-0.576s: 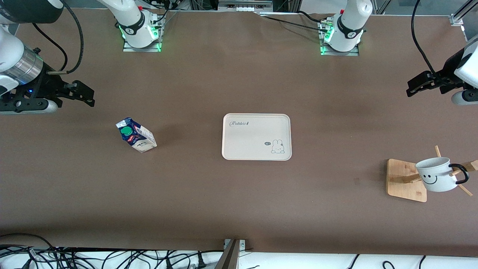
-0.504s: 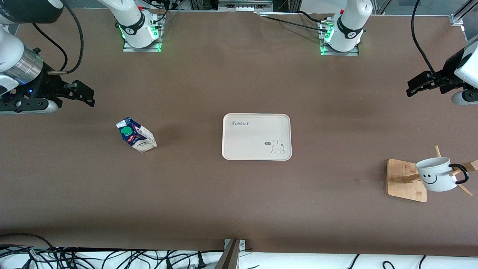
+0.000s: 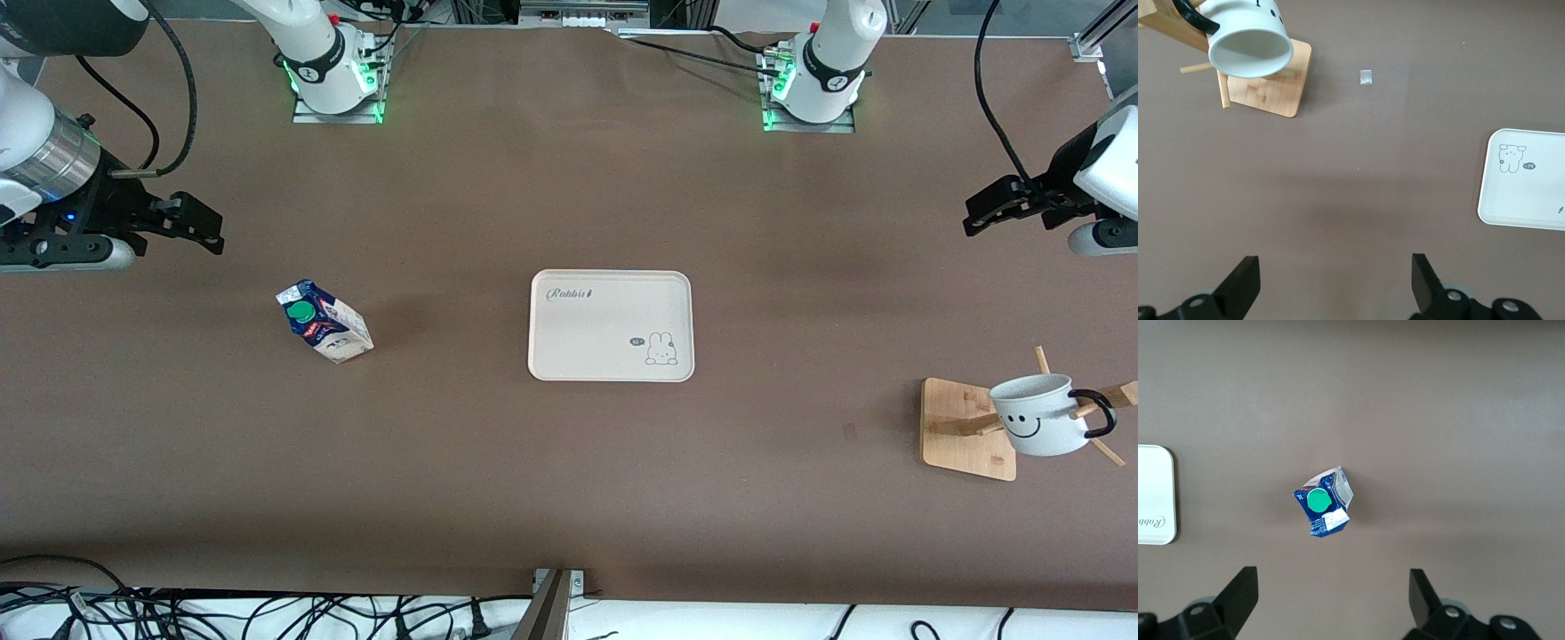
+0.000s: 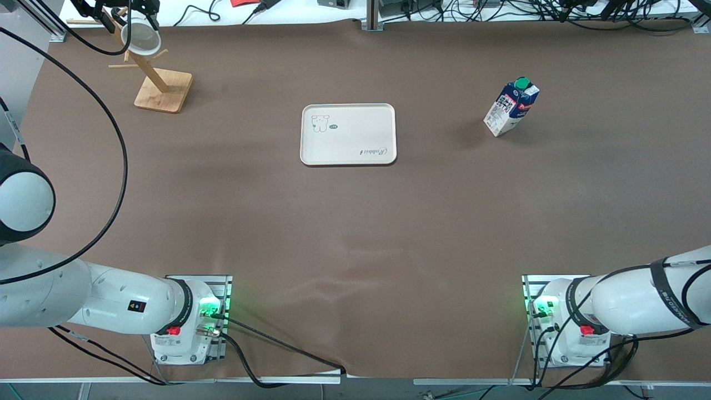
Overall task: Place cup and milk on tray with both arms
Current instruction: 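Reach the right gripper toward the milk carton while the left gripper reaches the mug, then grasp the milk carton with the right gripper while the left gripper approaches the mug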
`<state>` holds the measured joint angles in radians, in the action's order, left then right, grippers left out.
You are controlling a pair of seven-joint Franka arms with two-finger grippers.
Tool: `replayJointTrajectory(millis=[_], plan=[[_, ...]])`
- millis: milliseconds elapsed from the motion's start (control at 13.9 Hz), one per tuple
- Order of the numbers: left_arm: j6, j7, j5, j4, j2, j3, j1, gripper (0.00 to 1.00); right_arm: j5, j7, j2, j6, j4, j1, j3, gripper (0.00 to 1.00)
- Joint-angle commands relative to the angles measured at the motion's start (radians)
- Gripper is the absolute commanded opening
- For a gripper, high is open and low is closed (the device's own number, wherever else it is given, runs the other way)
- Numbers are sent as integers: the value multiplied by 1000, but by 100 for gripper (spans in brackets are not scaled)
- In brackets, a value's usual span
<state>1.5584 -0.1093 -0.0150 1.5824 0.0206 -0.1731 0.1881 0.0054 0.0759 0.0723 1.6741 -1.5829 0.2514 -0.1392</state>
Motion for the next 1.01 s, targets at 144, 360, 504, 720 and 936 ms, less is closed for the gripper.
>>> replayJointTrajectory(millis=[144,360,504,720,936], plan=[[34,28,13,33,-31,4,7,100,-11,-50,81,-7,32,-6,3,100],[124,40,7,74,-24,6,14,100,-13,-56,168,13,34,6,3,100],[193,126,1,123,-28,7,17,100,-12,-54,242,41,24,15,9,100],[253,131,7,159,-25,7,17,100,-8,-54,293,122,-24,37,12,100],[253,142,9,204,-7,7,18,100,-4,-61,291,156,-92,38,24,100]])
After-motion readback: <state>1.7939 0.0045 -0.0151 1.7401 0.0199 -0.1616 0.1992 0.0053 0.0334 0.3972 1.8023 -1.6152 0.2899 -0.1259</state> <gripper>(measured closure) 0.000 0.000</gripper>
